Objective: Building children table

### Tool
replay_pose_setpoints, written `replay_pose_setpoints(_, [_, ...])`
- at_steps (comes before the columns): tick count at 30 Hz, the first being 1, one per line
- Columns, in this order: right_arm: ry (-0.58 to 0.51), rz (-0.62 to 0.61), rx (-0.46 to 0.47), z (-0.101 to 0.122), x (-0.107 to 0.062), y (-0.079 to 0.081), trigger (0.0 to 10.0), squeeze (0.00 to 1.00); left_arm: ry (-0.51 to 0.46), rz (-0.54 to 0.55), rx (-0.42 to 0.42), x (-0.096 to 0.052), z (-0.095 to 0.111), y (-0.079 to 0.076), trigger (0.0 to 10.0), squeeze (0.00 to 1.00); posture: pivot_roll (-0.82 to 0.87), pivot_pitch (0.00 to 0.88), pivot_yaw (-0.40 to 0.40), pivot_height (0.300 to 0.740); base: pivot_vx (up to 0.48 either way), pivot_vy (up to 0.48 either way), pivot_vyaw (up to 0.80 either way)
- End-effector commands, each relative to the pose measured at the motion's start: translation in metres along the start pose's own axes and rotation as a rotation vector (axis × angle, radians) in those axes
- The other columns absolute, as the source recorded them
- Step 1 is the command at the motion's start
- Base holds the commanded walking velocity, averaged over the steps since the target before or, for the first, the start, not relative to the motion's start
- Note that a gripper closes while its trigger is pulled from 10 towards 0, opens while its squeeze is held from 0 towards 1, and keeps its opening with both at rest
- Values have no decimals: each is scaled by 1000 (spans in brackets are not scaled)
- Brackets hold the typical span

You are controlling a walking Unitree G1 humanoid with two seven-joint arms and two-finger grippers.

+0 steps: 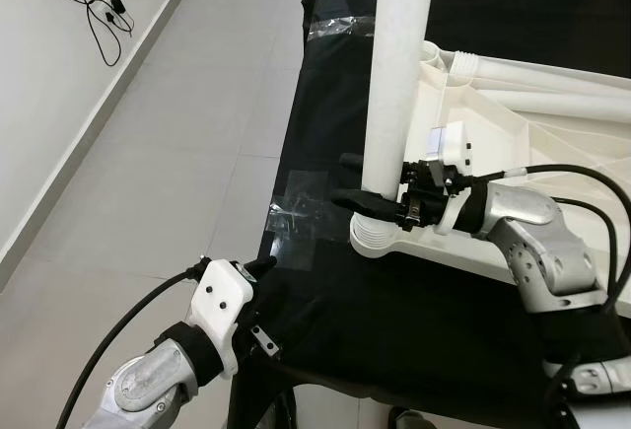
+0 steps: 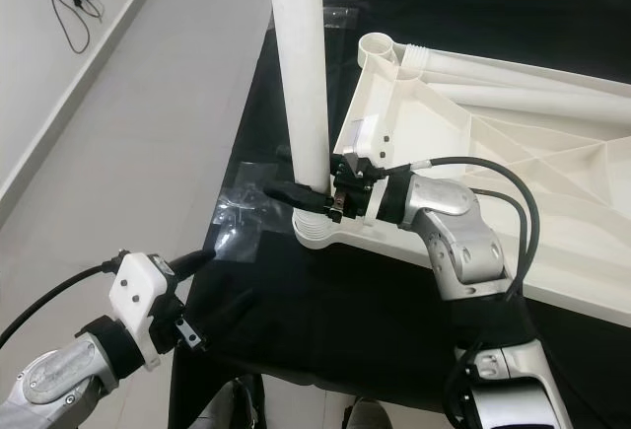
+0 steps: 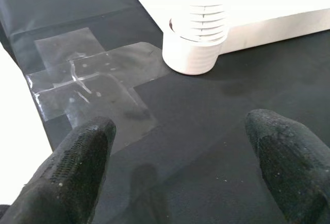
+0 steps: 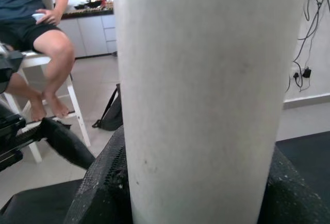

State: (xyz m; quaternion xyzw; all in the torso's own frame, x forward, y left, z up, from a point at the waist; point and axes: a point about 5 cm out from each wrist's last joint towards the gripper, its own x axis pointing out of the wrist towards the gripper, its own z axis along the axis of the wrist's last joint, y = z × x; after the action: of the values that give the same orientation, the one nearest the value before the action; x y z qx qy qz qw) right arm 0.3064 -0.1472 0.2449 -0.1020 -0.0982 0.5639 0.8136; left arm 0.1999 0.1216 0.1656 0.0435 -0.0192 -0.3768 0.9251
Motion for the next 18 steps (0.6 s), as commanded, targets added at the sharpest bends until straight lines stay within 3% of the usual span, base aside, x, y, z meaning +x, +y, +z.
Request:
replay_pose_setpoints(1, [43, 39, 23, -9, -5, 9, 10000, 0, 9, 0, -21, -2, -5, -1, 10000, 0, 13, 278, 68, 740, 0, 0, 0])
replay_pose_setpoints(6, [97, 95, 34, -14, -15, 9, 10000, 0, 11, -4, -21, -2, -6, -1, 10000, 0, 18, 269, 74, 740, 0, 0, 0])
replay_pose_setpoints(13, [83, 86, 44, -14, -13, 4, 10000, 0, 14, -7, -21, -2, -7, -1, 10000, 0, 22, 268, 74, 740, 0, 0, 0])
replay_pose_setpoints(18, [75, 0, 3, -18, 8, -2, 10000, 0, 15, -10, -17, -3, -6, 0, 10000, 0, 34, 275, 73, 740, 0, 0, 0])
